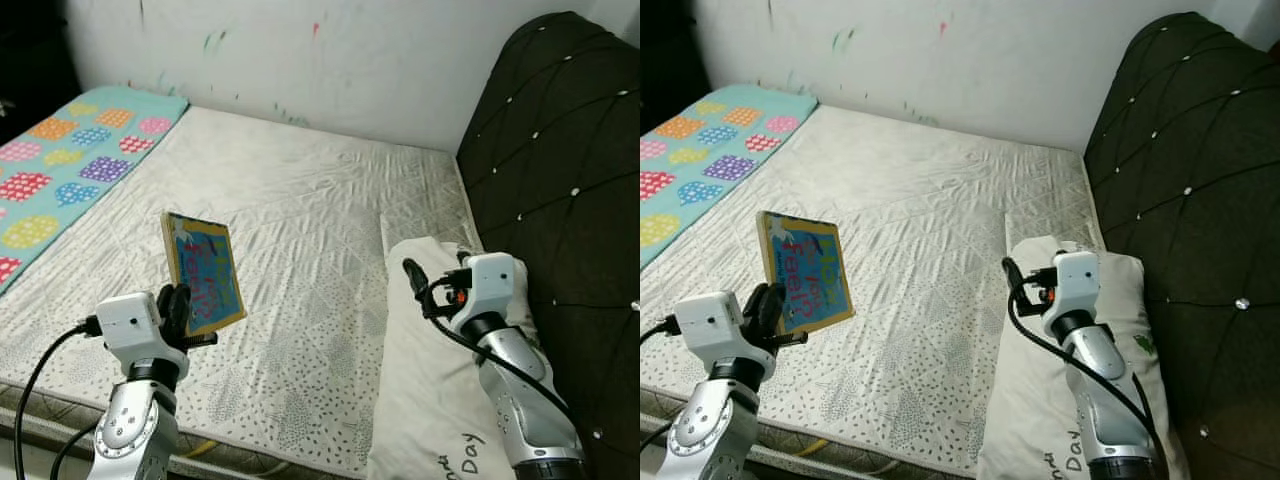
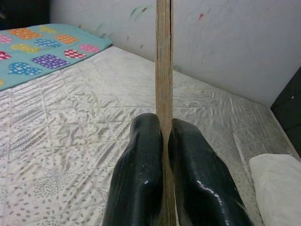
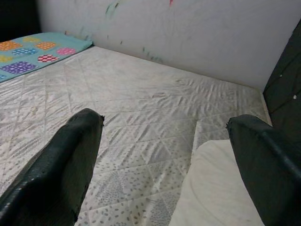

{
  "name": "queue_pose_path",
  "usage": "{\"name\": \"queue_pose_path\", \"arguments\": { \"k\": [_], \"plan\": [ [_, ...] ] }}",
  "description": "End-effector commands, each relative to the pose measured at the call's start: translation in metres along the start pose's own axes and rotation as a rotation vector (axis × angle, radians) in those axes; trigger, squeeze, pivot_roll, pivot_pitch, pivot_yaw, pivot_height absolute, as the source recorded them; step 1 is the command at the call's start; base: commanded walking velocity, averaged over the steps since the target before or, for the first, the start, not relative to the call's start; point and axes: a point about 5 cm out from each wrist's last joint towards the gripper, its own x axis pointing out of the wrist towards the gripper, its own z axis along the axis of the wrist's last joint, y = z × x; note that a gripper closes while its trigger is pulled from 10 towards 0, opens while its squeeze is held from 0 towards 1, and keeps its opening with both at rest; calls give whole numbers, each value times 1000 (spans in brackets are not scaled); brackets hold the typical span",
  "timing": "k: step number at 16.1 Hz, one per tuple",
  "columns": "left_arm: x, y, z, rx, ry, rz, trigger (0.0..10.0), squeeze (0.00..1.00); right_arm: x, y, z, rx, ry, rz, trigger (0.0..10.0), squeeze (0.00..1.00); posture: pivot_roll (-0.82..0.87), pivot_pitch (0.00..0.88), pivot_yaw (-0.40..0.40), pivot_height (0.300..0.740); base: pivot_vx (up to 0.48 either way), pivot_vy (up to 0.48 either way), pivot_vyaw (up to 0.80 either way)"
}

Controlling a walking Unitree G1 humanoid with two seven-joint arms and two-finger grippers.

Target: Clean up the room

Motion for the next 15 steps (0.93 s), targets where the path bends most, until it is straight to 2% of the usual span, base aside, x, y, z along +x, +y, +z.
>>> {"name": "queue_pose_path", "arguments": {
  "k": [1, 5, 9, 11, 15],
  "plan": [
    [1, -7, 11, -6, -49, -34, 10000, 0, -1, 0, 7, -1, -18, 7, 10000, 0, 7, 0, -95, 740, 0, 0, 0],
    [-9, -10, 17, -22, -43, -40, 10000, 0, -19, 1, 1, -11, 39, 12, 10000, 0, -14, 15, -109, 740, 0, 0, 0],
    [-26, -17, 19, -29, 6, -51, 10000, 0, -41, -8, -2, -19, 102, -36, 10000, 0, -40, 136, -94, 740, 0, 0, 0],
    [-26, -19, 21, -54, 34, -60, 10000, 0, -53, -10, -1, -24, 129, -47, 10000, 0, -54, 196, -99, 740, 0, 0, 0],
    [-33, -21, 20, -58, 61, -47, 10000, 0, -65, -11, -1, -30, 172, -49, 10000, 0, -63, 239, -114, 740, 0, 0, 0]
  ]
}}
